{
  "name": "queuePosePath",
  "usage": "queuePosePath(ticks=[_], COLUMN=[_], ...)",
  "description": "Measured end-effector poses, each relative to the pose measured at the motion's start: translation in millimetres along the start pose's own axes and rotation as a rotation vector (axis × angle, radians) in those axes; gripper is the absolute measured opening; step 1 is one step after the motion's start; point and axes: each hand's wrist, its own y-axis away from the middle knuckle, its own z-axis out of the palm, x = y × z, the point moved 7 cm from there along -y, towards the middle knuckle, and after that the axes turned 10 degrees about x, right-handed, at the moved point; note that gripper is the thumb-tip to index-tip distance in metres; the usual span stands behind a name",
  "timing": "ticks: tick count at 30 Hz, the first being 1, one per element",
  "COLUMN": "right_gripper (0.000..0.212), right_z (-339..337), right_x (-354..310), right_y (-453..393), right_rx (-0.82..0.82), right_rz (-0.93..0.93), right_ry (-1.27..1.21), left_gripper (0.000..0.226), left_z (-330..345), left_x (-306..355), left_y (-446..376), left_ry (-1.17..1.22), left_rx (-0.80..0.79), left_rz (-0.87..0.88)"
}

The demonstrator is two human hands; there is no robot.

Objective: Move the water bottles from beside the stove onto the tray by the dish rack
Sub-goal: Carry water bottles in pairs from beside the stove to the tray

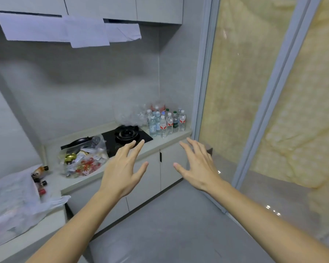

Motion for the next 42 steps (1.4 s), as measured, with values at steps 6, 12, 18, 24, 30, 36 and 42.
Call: queuePosePath(ticks=[6, 12, 18, 24, 30, 36, 42], right_gripper=[0.082, 0.081, 0.082, 0.082, 0.084, 0.083, 0.083], right_z=[48.2, 93.4, 124.4, 170.5, 225.4, 282.9, 345.1], right_x=[53.1, 110.4, 169.5, 204.7, 239.5, 278.6, 302.8], right_y=[-64.8, -145.6, -225.4, -284.8, -345.5, -427.7, -516.1], right_rx=[-0.018, -0.040, -0.088, -0.143, -0.180, -0.194, -0.291], right_rz=[0.058, 0.084, 0.076, 0.078, 0.075, 0.058, 0.049], right_ry=[-0.004, -0.077, -0.097, -0.147, -0.157, -0.113, -0.132], left_gripper=[0.071, 0.073, 0.075, 0.077, 0.075, 0.076, 0.077], left_z=[80.9, 161.3, 232.9, 291.3, 361.6, 460.2, 530.5], left_x=[-2.5, -16.3, -20.8, -32.5, -59.6, -104.0, -156.7], left_y=[-59.2, -139.6, -216.4, -258.1, -308.7, -360.4, -416.2], left_ry=[0.052, 0.012, -0.005, 0.022, 0.027, 0.090, 0.104], left_rx=[-0.032, -0.070, -0.090, -0.110, -0.140, -0.181, -0.232], left_rz=[0.023, -0.021, -0.070, -0.160, -0.210, -0.280, -0.333])
